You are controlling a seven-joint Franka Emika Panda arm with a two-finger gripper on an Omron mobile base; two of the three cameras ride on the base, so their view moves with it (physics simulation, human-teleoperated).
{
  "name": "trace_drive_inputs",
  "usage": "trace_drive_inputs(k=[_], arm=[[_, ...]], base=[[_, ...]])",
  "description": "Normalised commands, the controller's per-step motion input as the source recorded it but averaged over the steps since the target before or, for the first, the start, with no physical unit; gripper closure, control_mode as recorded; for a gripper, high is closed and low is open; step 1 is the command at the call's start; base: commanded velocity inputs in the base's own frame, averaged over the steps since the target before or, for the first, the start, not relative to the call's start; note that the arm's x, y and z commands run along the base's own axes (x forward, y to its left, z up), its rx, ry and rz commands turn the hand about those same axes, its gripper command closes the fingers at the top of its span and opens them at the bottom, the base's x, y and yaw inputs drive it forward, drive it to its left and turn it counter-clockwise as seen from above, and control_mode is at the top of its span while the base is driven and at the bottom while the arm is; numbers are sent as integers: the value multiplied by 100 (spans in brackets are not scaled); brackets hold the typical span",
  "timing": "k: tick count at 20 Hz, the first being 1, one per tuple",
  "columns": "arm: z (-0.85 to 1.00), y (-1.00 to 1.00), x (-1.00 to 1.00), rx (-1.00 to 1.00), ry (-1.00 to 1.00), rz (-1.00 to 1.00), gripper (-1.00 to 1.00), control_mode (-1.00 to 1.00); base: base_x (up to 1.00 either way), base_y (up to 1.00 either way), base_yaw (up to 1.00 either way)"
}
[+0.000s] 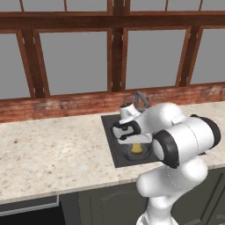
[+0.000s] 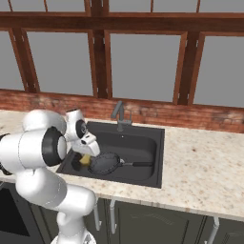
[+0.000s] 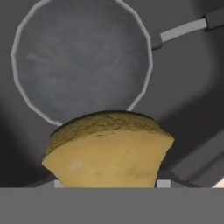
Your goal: Pick the pan and sponge and place them into the sink. Then turn on the water.
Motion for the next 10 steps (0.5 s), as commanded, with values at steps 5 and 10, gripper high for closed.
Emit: trace_drive_inputs(k=[5,10], arm=[[-34,-15,37,-8,0,0,100,-100],[-23,-7,42,-3,0,0,100,-100]], base=[[0,0,0],[0,0,0]])
